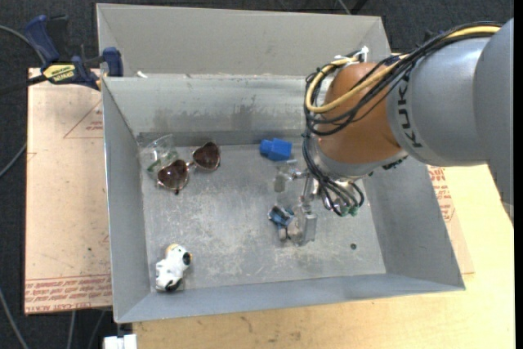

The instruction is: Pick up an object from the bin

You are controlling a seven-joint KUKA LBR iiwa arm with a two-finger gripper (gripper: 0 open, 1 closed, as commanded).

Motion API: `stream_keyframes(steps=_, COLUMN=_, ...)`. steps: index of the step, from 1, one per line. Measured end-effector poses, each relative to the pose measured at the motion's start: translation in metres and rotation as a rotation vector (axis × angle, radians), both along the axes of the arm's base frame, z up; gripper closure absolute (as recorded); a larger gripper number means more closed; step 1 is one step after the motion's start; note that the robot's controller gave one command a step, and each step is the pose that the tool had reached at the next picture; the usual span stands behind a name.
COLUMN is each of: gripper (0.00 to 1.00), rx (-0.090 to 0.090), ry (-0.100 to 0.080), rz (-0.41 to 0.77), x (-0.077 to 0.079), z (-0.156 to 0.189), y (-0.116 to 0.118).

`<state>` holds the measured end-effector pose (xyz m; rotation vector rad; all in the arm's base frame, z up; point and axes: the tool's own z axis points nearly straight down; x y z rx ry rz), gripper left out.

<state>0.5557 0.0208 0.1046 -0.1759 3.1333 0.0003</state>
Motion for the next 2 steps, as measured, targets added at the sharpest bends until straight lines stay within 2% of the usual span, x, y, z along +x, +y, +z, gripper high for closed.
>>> stream_keyframes(steps=1, gripper=0.0, rx=0.002, ry=0.002, rz=-0.015, x=-0.031, z=-0.015, y=-0.006)
stream_keyframes(steps=2, gripper=1.0, rx=0.0, ry=0.0, rz=0.19, x=0.009, z=-0.01, y=-0.026)
